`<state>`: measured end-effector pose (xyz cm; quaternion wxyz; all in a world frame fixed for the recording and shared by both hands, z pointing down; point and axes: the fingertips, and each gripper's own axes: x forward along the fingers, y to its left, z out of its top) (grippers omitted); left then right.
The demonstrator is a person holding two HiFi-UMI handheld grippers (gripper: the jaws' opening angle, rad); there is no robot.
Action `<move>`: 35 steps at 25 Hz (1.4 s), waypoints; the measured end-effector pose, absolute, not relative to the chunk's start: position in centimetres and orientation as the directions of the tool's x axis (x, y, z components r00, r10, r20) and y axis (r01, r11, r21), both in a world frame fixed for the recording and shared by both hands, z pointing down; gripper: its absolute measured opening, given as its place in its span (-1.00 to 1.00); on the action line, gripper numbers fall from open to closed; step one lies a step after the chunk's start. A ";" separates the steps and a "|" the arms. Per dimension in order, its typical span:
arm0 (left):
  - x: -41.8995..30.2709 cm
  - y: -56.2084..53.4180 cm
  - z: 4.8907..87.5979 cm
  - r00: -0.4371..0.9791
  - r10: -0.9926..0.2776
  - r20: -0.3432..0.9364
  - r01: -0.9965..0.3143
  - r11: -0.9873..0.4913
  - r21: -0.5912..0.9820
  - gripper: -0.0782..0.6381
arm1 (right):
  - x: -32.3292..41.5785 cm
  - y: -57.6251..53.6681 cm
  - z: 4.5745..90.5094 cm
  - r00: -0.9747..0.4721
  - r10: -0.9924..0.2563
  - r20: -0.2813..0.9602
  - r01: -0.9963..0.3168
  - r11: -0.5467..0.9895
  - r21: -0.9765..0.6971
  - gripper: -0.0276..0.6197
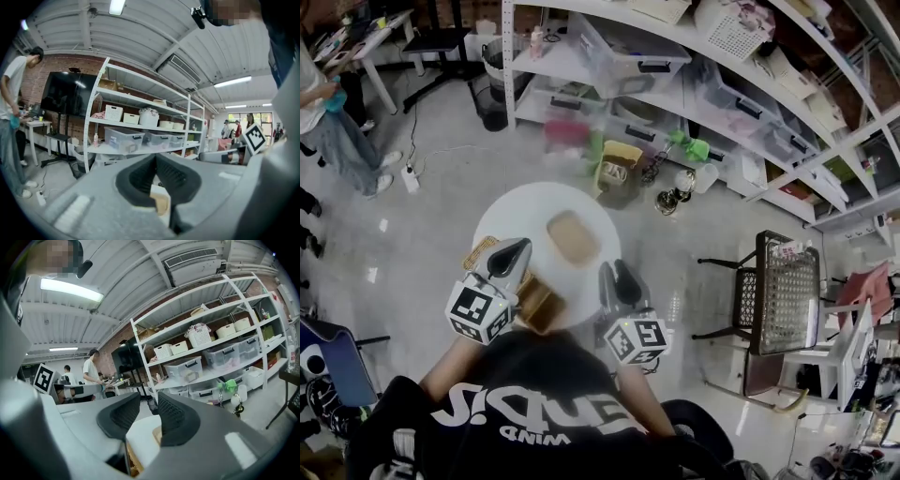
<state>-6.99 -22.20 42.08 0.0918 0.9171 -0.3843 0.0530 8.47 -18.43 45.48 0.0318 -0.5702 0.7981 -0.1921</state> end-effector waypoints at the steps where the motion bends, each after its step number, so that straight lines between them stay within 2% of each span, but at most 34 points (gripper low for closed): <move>1: -6.9 -22.4 42.1 0.702 -0.692 0.169 -0.712 -0.691 0.128 -0.78 | 8.4 -18.7 46.1 -0.354 -0.917 0.182 -0.895 0.276 -0.351 -0.53; 3: -6.7 -22.8 42.2 0.706 -0.688 0.170 -0.708 -0.694 0.129 -0.78 | 8.2 -19.3 47.5 -0.367 -0.905 0.214 -0.886 0.270 -0.376 -0.34; 6: -6.5 -23.1 42.5 0.708 -0.685 0.171 -0.706 -0.696 0.134 -0.78 | 7.8 -20.4 49.9 -0.383 -0.886 0.262 -0.871 0.252 -0.421 -0.16; 14: -6.2 -23.3 43.2 0.710 -0.679 0.190 -0.703 -0.700 0.126 -0.78 | 6.9 -22.8 57.7 -0.416 -0.813 0.407 -0.846 0.183 -0.500 -0.02; 22: -7.0 -23.4 44.6 0.699 -0.680 0.222 -0.713 -0.686 0.143 -0.78 | 7.2 -23.1 66.8 -0.430 -0.717 0.549 -0.819 0.055 -0.571 -0.01; 35: -7.5 -24.9 46.6 0.684 -0.674 0.280 -0.723 -0.679 0.131 -0.78 | 6.7 -24.0 73.6 -0.469 -0.612 0.637 -0.768 -0.074 -0.636 -0.10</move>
